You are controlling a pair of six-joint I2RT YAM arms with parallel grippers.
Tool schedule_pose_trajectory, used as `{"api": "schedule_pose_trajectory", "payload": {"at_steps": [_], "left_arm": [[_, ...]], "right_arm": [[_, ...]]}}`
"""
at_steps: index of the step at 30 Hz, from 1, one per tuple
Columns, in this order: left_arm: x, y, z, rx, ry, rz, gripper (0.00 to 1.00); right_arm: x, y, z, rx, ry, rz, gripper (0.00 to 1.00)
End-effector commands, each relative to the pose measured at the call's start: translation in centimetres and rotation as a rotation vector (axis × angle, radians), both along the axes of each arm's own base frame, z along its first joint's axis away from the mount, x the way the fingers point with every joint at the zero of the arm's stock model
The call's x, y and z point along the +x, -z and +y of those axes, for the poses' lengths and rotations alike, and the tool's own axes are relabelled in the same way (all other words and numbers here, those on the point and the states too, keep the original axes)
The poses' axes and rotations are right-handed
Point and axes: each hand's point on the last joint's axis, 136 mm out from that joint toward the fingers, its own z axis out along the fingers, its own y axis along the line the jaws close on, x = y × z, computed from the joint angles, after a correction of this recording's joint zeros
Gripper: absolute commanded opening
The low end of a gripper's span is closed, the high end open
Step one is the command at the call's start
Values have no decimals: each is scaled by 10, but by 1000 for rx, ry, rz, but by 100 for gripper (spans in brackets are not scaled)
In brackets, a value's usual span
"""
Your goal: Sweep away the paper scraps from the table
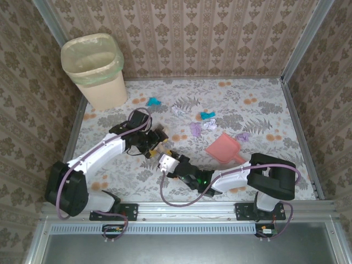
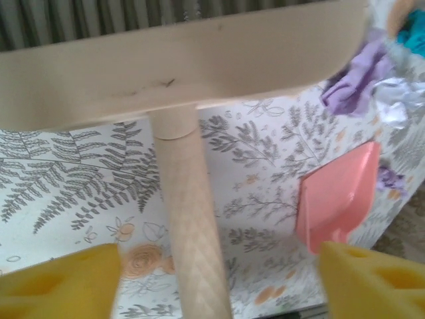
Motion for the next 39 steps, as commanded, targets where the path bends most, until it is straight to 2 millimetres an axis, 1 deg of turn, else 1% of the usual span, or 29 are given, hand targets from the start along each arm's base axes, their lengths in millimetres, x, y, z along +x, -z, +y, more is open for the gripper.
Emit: {"api": "schedule_pose_trajectory", "payload": {"at_steps": [1,2,5,9,10,11,15,18,21,23,26,29,31,33,34,37,39], "left_arm": [[2,-42,1,8,54,-130,96],[1,-52,2,10,67,-158,99],[-1,-83,8,29,92,-256,100],[-7,-124,27,81,101,-407,100],[-10,-134,32,89,103,-447,100],[-12,-143,36,94,104,-480,100],[-22,-176,47,102,130,-641,100],[-29,-191,51,100,150,-731,100],[-36,-195,51,102,176,-772,100],[-41,-197,45,98,208,-806,100],[-47,-195,31,121,271,-849,98],[-51,-187,13,145,326,-864,97],[-55,-180,-7,144,368,-876,96],[-58,-170,-26,164,400,-879,96],[-59,-161,-38,173,417,-871,96],[-63,-131,-76,199,464,-802,94],[-66,-113,-101,214,493,-751,93]], "right_arm": [[0,-33,-3,134,29,33,0],[-1,-37,-4,154,30,46,0],[-3,-46,-7,211,24,99,0],[-7,-61,-17,294,28,190,0],[-8,-70,-21,331,27,212,0],[-8,-74,-24,349,26,232,0],[-8,-97,-47,448,50,308,0],[-4,-113,-70,539,74,366,0],[1,-129,-95,621,105,422,0],[5,-144,-115,679,152,437,0],[11,-175,-145,767,215,423,0],[22,-209,-185,843,359,368,0],[32,-231,-220,905,498,315,0],[37,-248,-245,943,574,263,0],[40,-256,-258,964,616,238,0],[41,-265,-291,1028,725,180,0],[39,-260,-307,1062,779,160,0]]}}
